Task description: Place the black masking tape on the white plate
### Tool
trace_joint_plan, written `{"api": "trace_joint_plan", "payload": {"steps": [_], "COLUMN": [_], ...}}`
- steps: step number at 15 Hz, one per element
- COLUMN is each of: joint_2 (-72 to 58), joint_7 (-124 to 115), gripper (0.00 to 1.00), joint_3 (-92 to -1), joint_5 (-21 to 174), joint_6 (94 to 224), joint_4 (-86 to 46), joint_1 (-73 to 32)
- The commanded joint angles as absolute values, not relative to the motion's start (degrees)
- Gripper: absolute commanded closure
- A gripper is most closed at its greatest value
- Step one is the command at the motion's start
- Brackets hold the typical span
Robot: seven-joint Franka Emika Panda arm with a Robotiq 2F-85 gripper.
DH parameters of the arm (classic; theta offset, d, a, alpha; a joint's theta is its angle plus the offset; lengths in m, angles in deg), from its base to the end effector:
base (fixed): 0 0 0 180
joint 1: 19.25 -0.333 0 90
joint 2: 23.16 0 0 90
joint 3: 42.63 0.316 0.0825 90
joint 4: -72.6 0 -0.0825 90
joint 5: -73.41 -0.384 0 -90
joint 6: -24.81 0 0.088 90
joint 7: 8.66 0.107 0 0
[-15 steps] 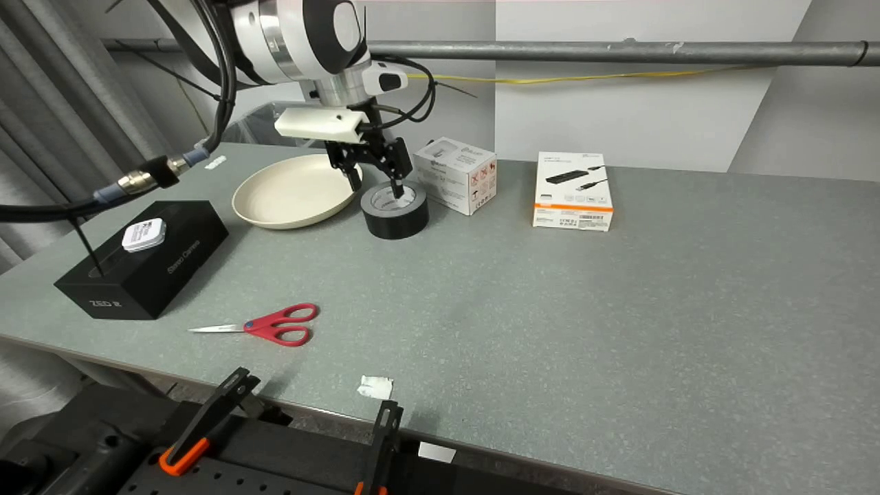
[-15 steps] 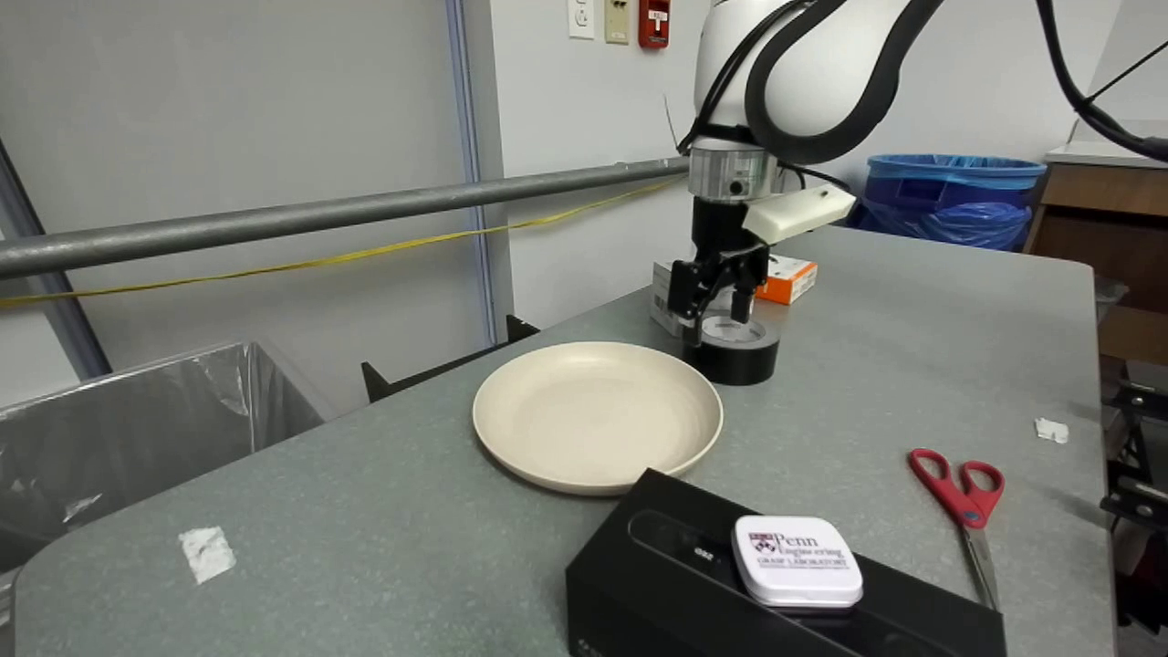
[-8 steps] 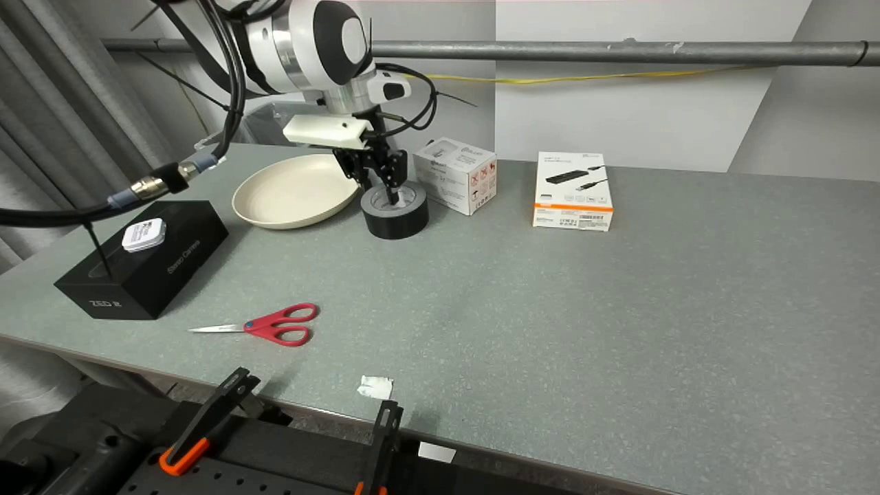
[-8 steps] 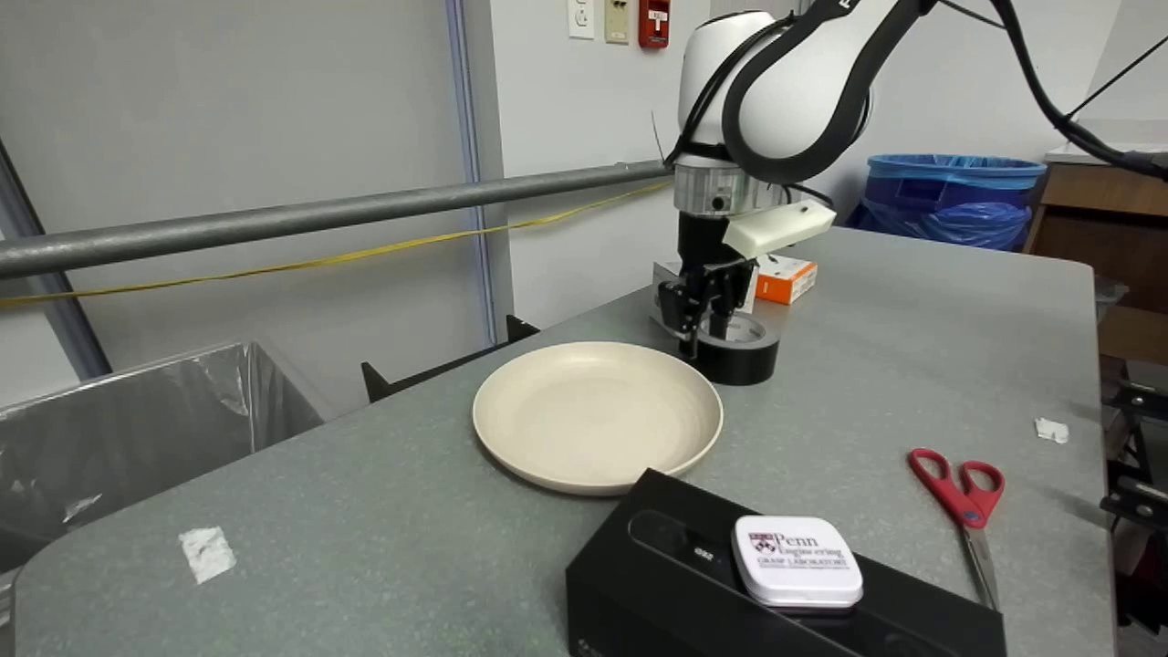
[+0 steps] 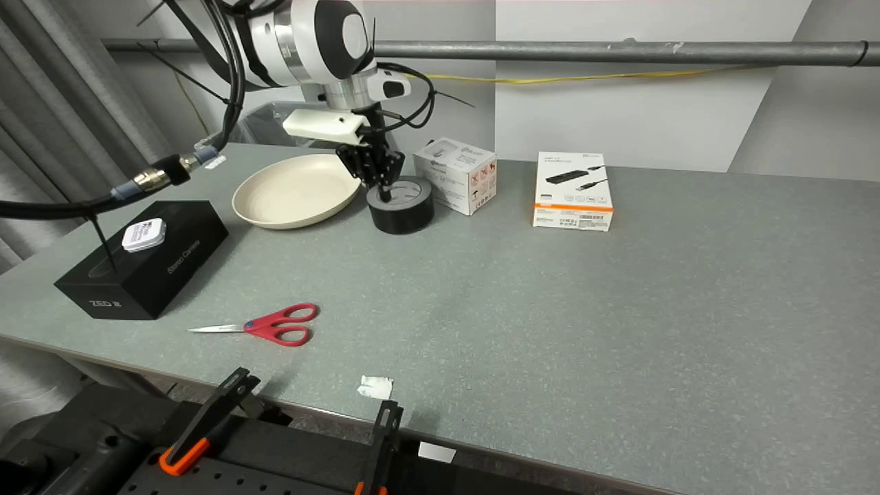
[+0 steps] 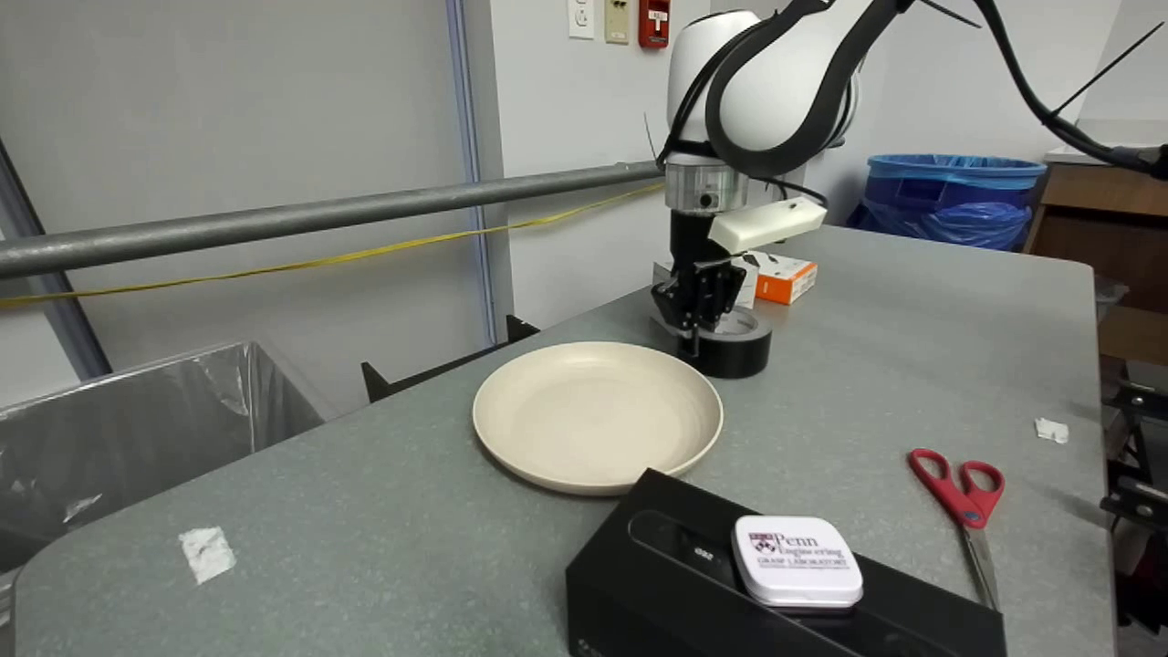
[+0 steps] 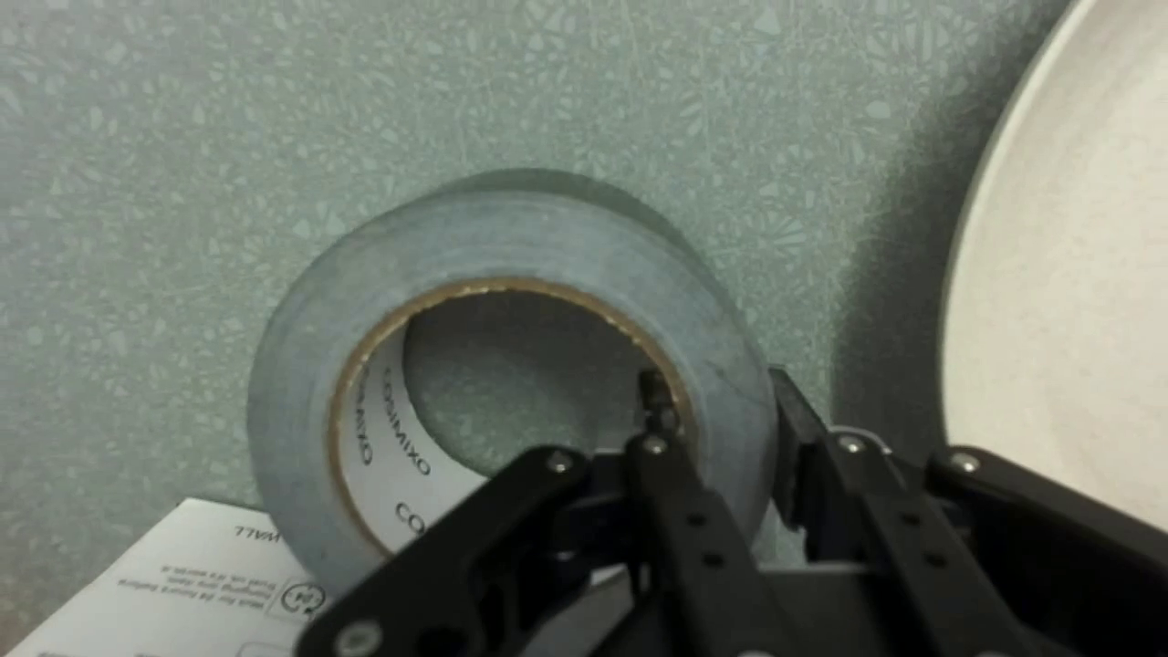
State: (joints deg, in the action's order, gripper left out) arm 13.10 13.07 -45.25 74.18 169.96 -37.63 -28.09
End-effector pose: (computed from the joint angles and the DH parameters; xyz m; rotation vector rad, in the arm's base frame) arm 0.6160 0.0680 0.1557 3.0779 -0.3884 -0.0215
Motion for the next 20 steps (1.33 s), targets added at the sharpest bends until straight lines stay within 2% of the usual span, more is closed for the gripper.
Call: {"api": "trace_joint_plan", "payload": {"steps": [1,5,9,14,20], "joint_2": [9.62,3.73,1.87,5.8,15.09], "joint_7": [14.34,12.96,6.9,4.91,8.21], "gripper": [0.94,0.94,0.94,0.94,0.94], "joint_3": [-45.8,-44.36,-37.97,-33.9,-36.87], "joint_5": [73.91,74.68,70.74,69.66,74.6], "joint_6": [168.03,169.75,167.08,165.36,166.95], "joint_4": [-38.07,-40.82,-38.24,-33.36,-28.0], "joint_1": [-29.37,-30.74,-29.74,-31.84,-37.36]}}
